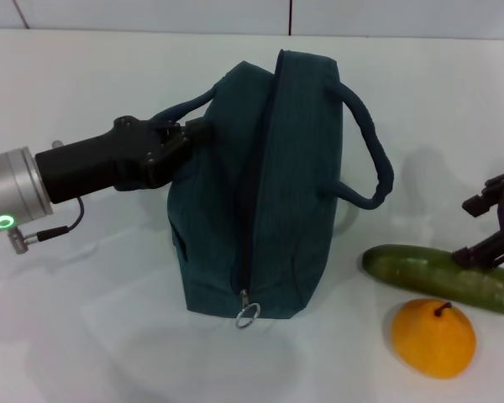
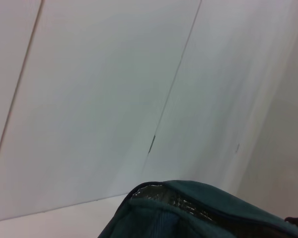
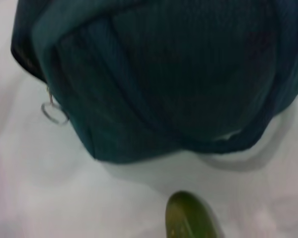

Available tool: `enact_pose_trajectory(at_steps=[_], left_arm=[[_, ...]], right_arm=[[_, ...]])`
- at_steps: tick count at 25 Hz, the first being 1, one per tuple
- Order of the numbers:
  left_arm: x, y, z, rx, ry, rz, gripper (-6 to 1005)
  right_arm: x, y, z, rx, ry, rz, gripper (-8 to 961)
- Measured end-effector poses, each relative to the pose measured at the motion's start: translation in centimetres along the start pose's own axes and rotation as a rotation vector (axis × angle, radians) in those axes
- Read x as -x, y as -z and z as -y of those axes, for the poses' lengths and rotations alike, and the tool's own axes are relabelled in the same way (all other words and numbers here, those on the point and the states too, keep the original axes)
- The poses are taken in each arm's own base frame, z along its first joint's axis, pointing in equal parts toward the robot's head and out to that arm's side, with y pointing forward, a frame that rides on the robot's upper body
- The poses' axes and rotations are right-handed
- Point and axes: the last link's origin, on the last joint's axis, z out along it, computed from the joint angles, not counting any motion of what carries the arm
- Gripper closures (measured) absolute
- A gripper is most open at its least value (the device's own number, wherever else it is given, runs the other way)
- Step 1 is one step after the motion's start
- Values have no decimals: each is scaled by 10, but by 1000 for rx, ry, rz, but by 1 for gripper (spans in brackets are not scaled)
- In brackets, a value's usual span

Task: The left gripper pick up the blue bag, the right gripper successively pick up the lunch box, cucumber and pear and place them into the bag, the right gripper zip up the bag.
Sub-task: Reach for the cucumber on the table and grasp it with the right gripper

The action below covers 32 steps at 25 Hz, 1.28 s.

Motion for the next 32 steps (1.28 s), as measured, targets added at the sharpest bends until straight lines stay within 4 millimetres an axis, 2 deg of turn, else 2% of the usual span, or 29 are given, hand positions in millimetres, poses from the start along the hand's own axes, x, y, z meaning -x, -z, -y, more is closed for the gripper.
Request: enact_pose_trajectory(at_steps=[7,12,32], left_arm=[[3,-1,1,-10,-10,0,964],[3,-3,0,-9,-13,-6,964],[2,-1,3,-19,-16,-3,964]], right_arm=[[3,-9,-4,8,33,-71,131],[3,-23,-6,5,43,-132,136],[9,-57,-8,-53,106,-217,155]])
